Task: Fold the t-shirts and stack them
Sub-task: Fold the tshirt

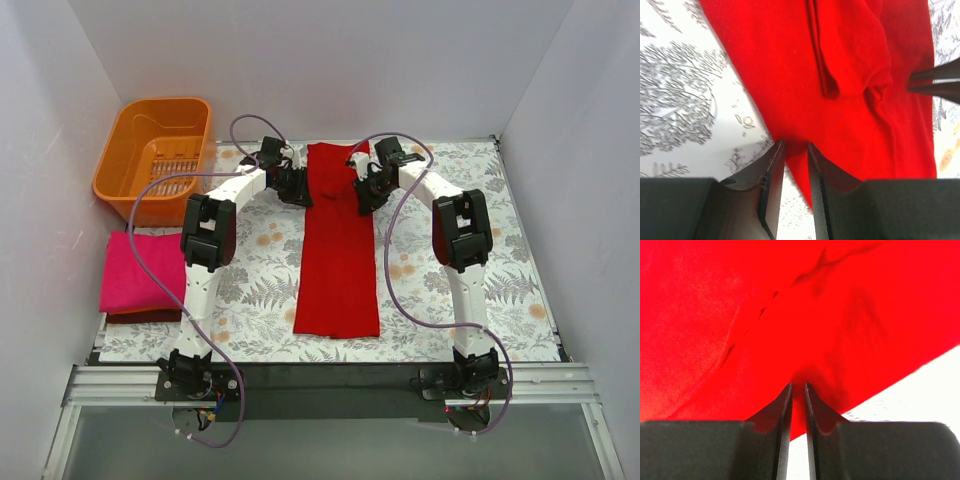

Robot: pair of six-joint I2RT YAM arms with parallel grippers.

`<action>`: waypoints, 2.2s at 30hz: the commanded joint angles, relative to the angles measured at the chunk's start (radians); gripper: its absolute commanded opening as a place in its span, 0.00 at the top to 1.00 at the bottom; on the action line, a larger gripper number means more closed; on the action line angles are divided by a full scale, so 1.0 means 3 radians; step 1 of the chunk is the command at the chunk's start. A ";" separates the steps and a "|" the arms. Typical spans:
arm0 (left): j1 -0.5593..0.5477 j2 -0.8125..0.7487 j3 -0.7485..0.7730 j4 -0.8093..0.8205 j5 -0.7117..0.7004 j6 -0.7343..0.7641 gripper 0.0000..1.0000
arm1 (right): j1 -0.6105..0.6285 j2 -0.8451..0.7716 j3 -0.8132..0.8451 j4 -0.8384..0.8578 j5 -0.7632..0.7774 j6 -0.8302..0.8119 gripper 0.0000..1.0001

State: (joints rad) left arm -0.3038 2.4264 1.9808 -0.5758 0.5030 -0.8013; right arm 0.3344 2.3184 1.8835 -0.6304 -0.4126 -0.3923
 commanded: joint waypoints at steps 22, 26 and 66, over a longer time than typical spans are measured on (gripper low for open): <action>0.0123 -0.0630 0.0107 0.0435 -0.0163 0.0242 0.47 | -0.0097 -0.0471 0.0640 0.0209 -0.0010 -0.0042 0.38; 0.0123 -0.1194 -0.0124 0.0753 0.0036 0.0319 0.26 | -0.0092 -0.0952 0.0538 0.0367 -0.0347 -0.0118 0.12; -0.1718 -0.3548 -0.4910 0.2308 0.0067 0.2645 0.49 | 0.0951 -0.3832 -0.4678 0.1073 -0.0455 -0.2430 0.48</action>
State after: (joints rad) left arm -0.8097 1.3476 0.4835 0.0547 0.5423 -0.0444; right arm 0.6121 1.1419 0.4931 -0.3695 -0.5503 -1.0950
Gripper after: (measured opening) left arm 0.511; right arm 0.521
